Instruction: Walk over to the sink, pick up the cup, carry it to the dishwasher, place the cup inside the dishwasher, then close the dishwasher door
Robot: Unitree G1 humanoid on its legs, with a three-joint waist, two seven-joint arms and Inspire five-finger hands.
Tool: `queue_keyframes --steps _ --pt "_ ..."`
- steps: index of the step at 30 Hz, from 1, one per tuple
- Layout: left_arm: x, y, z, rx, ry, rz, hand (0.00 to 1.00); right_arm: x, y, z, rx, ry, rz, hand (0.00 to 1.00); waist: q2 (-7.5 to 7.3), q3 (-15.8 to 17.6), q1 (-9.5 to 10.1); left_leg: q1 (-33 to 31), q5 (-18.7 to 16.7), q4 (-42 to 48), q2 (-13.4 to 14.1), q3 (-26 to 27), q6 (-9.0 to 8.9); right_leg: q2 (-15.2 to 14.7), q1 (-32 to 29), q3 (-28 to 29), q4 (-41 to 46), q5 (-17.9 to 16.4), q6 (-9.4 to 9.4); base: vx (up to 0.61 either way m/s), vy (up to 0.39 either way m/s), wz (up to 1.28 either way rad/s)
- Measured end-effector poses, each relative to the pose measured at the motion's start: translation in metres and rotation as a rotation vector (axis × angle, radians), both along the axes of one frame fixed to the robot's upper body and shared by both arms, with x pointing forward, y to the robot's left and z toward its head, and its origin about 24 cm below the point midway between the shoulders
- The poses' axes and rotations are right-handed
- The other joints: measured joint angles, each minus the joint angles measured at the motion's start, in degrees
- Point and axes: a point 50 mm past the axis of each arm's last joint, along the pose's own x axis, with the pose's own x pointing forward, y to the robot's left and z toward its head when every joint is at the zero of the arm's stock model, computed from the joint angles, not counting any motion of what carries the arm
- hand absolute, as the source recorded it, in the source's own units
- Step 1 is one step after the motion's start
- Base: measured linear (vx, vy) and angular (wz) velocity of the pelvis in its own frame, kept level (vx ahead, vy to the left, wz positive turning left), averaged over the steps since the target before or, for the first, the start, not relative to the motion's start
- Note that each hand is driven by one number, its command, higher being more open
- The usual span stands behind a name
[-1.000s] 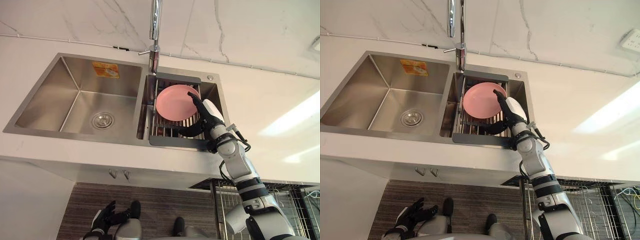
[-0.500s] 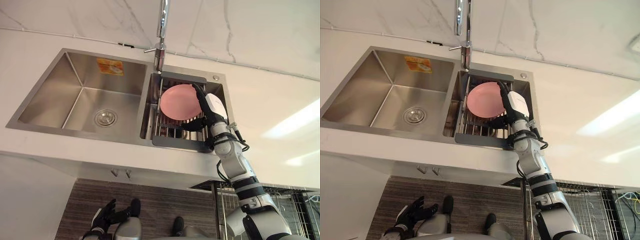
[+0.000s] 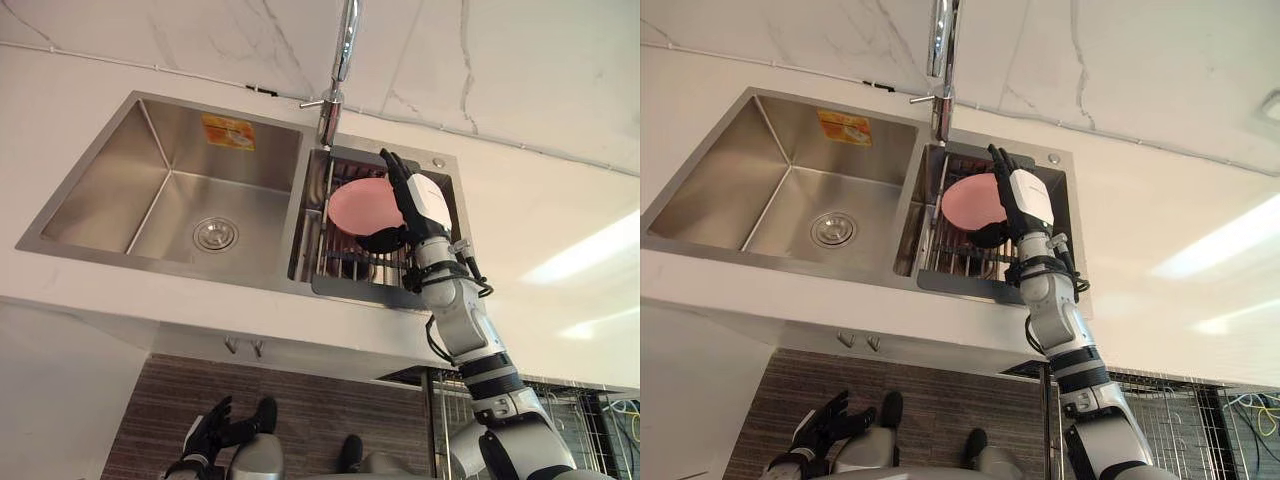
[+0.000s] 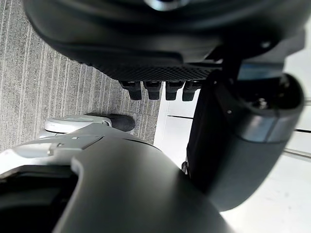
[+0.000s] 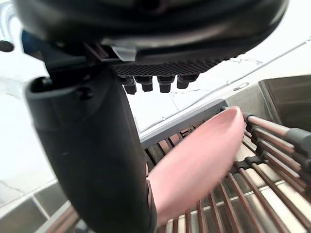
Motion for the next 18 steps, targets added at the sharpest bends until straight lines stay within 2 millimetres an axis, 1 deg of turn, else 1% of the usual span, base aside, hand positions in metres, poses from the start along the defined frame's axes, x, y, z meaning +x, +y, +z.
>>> queue_keyframes --steps 2,5,6,7,8,10,13,15,17,18 --pt "0.000 0.000 0.000 0.000 0.000 0.000 1.00 0.000 0.000 0.000 -0.006 -0.001 0.000 1.00 0.06 0.0 0.04 -0.4 0.0 0.0 0.1 0.0 -0.02 0.2 -0.2 -0.1 -0.1 -0.3 -0.54 -0.06 -0.028 0.03" --pt "0.001 -0.001 0.000 -0.003 -0.006 0.000 1.00 0.000 -0.001 0.000 -0.039 -0.005 -0.008 1.00 -0.04 -0.1 0.45 -1.6 0.2 0.0 -0.2 0.0 -0.30 0.0 -1.0 -0.4 -0.9 -1.9 -2.74 -0.06 -0.056 0.01" --pt "0.001 -0.003 0.000 -0.007 -0.009 0.001 1.00 0.001 -0.002 -0.004 -0.047 0.010 -0.014 1.00 0.13 -0.1 0.61 -1.9 0.6 0.0 -0.5 0.1 -0.67 -0.2 -1.1 -0.5 -1.4 -3.4 -2.72 -0.06 -0.051 0.01" --pt "0.001 -0.003 0.000 -0.009 -0.008 0.002 1.00 0.001 -0.003 -0.007 -0.050 0.023 -0.017 1.00 0.27 -0.2 0.55 -2.0 0.7 0.0 -0.4 0.0 -0.69 -0.1 -1.2 -0.7 -1.3 -3.5 -2.74 -0.07 -0.065 0.02" --pt "0.001 -0.003 0.000 -0.009 -0.008 0.003 1.00 0.002 -0.006 -0.013 -0.059 0.050 -0.030 1.00 0.35 -0.2 0.58 -2.0 0.8 0.0 0.0 0.0 -0.94 0.1 -1.2 -0.9 -1.3 -4.1 -2.35 -0.04 -0.036 0.05" --pt "0.001 -0.003 0.000 -0.008 -0.009 0.003 1.00 0.003 -0.012 -0.017 -0.073 0.073 -0.050 1.00 0.32 -0.2 0.64 -2.2 1.4 0.0 0.3 -0.1 -1.05 0.4 -1.2 -1.0 -1.3 -4.3 -2.32 -0.02 -0.044 0.05" --pt "0.002 -0.003 0.000 -0.009 -0.010 0.002 1.00 0.004 -0.016 -0.018 -0.090 0.081 -0.063 1.00 0.28 -0.2 0.67 -2.5 2.0 0.0 0.1 -0.1 -1.06 0.2 -1.2 -1.0 -1.4 -4.3 -2.10 0.04 -0.013 0.03" --pt "0.002 -0.003 0.000 -0.010 -0.010 0.000 1.00 0.004 -0.018 -0.021 -0.106 0.085 -0.074 1.00 0.21 -0.3 0.70 -2.7 2.4 0.0 -0.3 -0.1 -1.34 -0.5 -1.2 -1.1 -1.5 -3.7 -1.63 0.08 0.000 0.06" --pt "0.002 -0.003 0.000 -0.010 -0.010 -0.002 1.00 0.005 -0.019 -0.018 -0.110 0.063 -0.086 1.00 0.14 -0.3 0.63 -2.6 2.4 0.0 -0.8 0.0 -1.03 -0.7 -1.2 -1.0 -1.5 -3.6 -1.36 0.07 0.013 0.03" --pt "0.002 -0.003 0.000 -0.010 -0.008 -0.003 1.00 0.005 -0.020 -0.017 -0.117 0.054 -0.092 1.00 0.14 -0.3 0.60 -2.6 2.4 0.0 -0.9 0.0 -0.78 -0.8 -1.2 -0.8 -1.4 -3.2 -0.80 0.06 0.012 0.01"
